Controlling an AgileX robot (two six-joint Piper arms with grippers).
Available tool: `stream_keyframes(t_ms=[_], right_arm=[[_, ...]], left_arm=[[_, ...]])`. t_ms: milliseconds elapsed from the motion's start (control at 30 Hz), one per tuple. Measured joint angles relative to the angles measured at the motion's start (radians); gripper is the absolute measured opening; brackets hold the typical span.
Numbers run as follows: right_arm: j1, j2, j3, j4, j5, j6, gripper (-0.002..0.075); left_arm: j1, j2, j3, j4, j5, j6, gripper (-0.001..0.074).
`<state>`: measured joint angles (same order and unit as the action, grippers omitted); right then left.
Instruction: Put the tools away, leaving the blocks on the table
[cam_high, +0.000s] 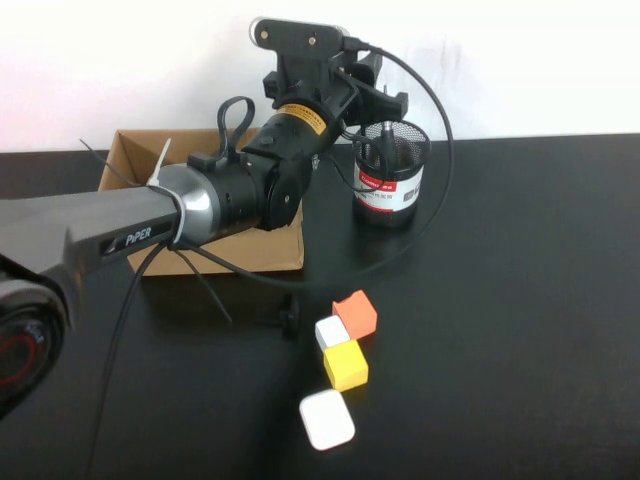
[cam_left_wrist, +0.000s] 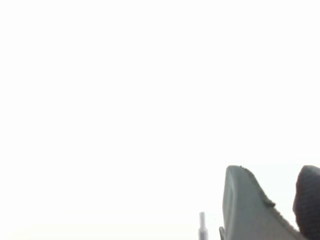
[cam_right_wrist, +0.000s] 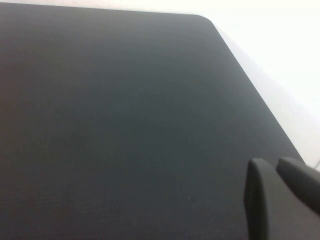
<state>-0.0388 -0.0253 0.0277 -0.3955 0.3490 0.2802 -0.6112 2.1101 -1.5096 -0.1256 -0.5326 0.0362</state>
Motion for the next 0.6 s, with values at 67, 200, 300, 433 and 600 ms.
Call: stream_keyframes(t_ms=[67,200,300,433,600], right_arm=[[0.000,0.000,0.000,0.000,0.000,0.000,-0.0006],[0.000,0.000,0.000,0.000,0.000,0.000,-0.0006],[0.000,0.000,0.000,0.000,0.000,0.000,-0.0006],[0.000,0.000,0.000,0.000,0.000,0.000,-0.0006],[0.000,0.000,0.000,0.000,0.000,0.000,-0.0006]], left_arm=[[0.000,0.000,0.000,0.002,0.002,-0.007,0.0199],[0.000,-0.007,0.000,0.004,0.019,-0.011,0.0202],[0.000,-0.047,0.000,0.006,0.104,-0.007,0.0202],[0.000,-0.174,0.000,0.070,0.320,0.021,0.0174],[0.000,-0.390,0.000,0.186,0.659,0.087,0.0029]])
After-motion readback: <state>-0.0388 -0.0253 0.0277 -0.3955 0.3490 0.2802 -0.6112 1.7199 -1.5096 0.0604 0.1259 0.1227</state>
